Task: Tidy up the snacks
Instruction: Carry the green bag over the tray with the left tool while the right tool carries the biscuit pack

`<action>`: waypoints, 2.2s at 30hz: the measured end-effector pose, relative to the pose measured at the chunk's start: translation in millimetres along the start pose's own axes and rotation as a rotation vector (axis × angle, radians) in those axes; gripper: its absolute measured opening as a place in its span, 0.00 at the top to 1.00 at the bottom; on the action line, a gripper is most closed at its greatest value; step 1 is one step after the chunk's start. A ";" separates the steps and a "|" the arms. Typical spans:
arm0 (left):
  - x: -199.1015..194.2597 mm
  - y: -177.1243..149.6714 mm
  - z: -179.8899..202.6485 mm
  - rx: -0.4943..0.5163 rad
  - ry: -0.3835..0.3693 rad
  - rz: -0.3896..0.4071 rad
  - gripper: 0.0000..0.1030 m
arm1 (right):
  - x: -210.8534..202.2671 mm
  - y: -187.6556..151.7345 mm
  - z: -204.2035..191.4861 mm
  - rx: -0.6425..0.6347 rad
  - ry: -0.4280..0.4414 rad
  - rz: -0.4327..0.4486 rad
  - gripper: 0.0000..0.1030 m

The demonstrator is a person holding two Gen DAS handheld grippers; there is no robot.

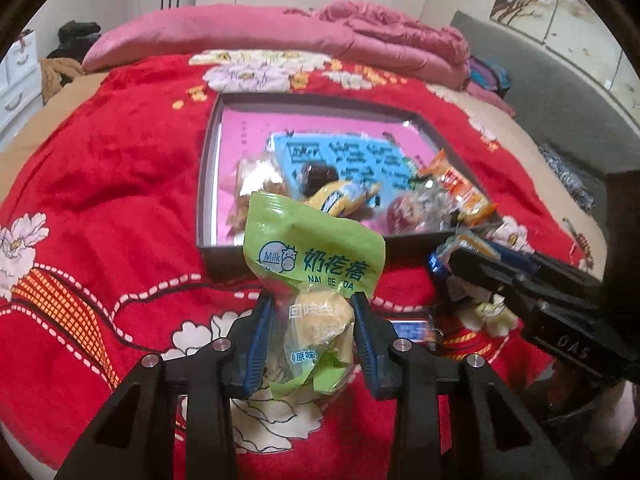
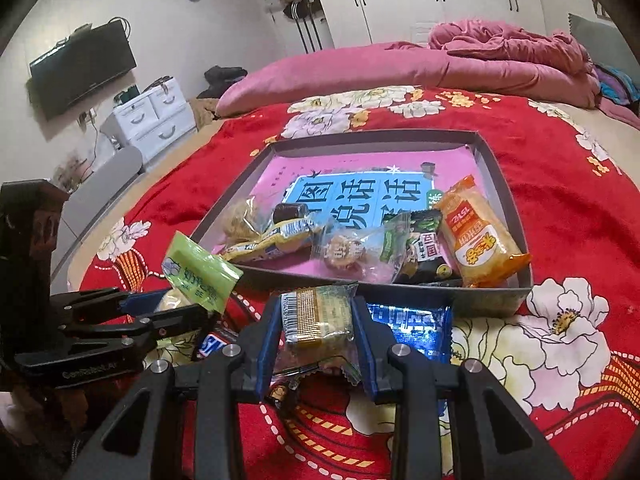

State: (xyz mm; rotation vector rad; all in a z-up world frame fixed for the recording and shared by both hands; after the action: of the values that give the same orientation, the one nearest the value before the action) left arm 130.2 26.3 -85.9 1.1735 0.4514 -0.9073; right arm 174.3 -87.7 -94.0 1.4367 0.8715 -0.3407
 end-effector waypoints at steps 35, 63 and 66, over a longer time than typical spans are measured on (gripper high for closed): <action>7.4 42.1 4.9 -0.063 -0.033 0.119 0.61 | -16.9 23.0 44.3 0.120 -0.076 0.098 0.66; 42.4 64.9 21.6 0.032 -0.004 0.113 0.61 | -4.5 45.0 62.5 0.179 -0.098 0.127 0.66; 47.0 66.0 24.1 0.047 -0.006 0.104 0.61 | -2.6 47.6 64.6 0.179 -0.104 0.128 0.66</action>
State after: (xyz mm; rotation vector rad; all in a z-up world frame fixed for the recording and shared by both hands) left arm 207.0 -6.5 -72.5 1.2254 0.3626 -0.8348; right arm 225.4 -142.2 -64.6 1.6177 0.6742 -0.4006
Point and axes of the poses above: each gripper's, at about its wrist camera, not at the fingertips, and x roughly the way its jaws point, z to its right, y to its top, the point moved 8 cm from there along x, roughly the way its jaws point, and after that the axes turned 11 degrees about -y, right-handed, at the moved point
